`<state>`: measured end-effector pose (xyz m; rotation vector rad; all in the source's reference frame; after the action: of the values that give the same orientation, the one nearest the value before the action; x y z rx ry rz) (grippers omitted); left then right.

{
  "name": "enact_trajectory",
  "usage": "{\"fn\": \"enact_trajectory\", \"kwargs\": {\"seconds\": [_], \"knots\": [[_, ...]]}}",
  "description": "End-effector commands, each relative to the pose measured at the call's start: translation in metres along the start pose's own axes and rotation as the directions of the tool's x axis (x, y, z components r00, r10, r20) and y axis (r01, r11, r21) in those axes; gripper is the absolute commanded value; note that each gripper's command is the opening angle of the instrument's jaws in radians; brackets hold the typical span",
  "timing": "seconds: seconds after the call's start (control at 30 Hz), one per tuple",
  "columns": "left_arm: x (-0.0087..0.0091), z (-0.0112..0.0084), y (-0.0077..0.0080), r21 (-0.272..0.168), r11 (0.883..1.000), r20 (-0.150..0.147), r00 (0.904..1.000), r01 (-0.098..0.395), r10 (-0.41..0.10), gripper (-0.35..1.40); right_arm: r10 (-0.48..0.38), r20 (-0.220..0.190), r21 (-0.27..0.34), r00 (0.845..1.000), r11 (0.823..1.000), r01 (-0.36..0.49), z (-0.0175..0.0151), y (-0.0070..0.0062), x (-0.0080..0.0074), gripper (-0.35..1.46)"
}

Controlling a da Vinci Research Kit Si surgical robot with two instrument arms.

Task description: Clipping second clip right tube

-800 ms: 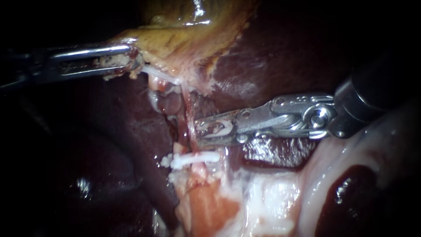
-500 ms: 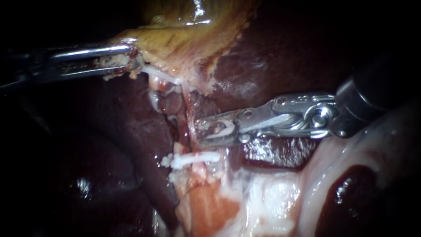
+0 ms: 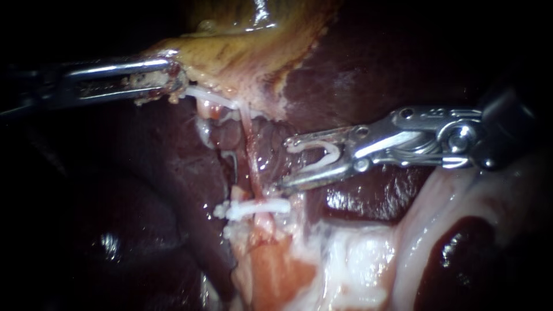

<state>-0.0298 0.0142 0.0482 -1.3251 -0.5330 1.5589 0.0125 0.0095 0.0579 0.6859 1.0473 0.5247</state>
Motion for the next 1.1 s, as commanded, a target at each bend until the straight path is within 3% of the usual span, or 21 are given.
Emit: {"fn": "enact_trajectory", "kwargs": {"seconds": [0.03, 0.33, 0.67, 0.87, 1.1], "knots": [[0.0, 0.0, 0.0, -0.001, 1.0, 0.0, 1.0, 0.0, 0.0, -0.35, 0.006, 0.0, 0.016, 1.0, 1.0, -0.006, 0.0002, -0.0004, 0.0002, 0.5], [0.0, 0.0, 0.0, 0.0, 1.0, 0.0, 1.0, 0.0, 0.0, -0.35, 0.033, 0.008, 0.106, 0.999, 0.994, -0.034, 0.0026, -0.0031, 0.0008, 0.5], [0.0, 0.0001, 0.0, 0.0, 1.0, -0.001, 1.0, 0.0, 0.0, -0.35, 0.052, 0.029, 0.155, 0.998, 0.986, -0.056, 0.0077, -0.0036, -0.0008, 0.5], [-0.0001, 0.0002, 0.0001, 0.001, 1.0, -0.001, 1.0, -0.001, 0.001, -0.35, 0.094, -0.011, 0.223, 0.996, 0.971, -0.089, 0.0096, -0.0038, -0.0013, 0.5], [-0.0001, 0.0002, 0.0001, 0.001, 1.0, -0.001, 1.0, -0.001, 0.001, -0.35, 0.111, -0.051, 0.259, 0.993, 0.961, -0.094, 0.0102, -0.0038, -0.001, 0.5]]}}
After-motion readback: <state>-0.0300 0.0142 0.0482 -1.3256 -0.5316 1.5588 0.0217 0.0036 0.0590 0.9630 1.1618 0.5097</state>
